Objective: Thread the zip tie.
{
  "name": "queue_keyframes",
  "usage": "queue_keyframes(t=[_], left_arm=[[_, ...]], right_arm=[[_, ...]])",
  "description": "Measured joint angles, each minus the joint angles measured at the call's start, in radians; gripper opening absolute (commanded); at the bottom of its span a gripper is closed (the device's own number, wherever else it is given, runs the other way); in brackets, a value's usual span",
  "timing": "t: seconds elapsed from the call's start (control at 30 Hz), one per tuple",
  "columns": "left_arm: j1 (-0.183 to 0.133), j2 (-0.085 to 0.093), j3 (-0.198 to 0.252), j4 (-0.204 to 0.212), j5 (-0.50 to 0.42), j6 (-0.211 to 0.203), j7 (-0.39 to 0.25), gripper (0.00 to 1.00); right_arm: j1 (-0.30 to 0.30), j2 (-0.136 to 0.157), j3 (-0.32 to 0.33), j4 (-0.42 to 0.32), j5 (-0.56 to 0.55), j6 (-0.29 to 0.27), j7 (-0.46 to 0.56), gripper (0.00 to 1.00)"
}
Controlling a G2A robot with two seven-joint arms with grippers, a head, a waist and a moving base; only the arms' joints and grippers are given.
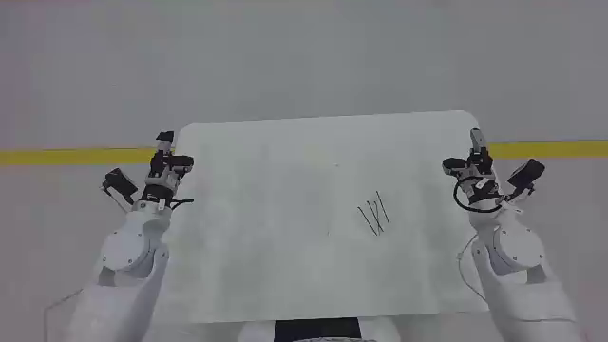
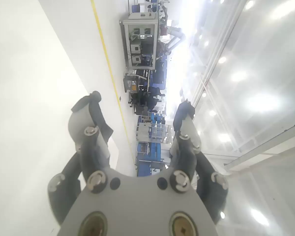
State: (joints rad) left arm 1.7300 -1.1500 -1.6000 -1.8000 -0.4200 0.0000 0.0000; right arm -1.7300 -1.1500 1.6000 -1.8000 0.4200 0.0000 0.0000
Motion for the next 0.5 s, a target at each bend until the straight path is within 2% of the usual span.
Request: queue_keyframes(t=[0.07,0.13,0.3,0.5], left_arm=[[0.000,0.000,0.000,0.000,0.000,0.000,0.000,1.00],[0.000,0.000,0.000,0.000,0.000,0.000,0.000,1.00],[0.000,0.000,0.000,0.000,0.000,0.000,0.000,1.00],[0.000,0.000,0.000,0.000,0.000,0.000,0.000,1.00]], right_arm=[[0.001,0.000,-0.002,-0.004,-0.004,-0.004,0.004,1.00],[0.005,0.002,-0.008,-0.014,-0.033,-0.037,0.042,1.00],[0.025,0.009,-0.022,-0.017,-0.158,-0.132,0.211,1.00],[0.050,0.021,-0.077,-0.004,-0.346,-0.236,0.441,1.00]])
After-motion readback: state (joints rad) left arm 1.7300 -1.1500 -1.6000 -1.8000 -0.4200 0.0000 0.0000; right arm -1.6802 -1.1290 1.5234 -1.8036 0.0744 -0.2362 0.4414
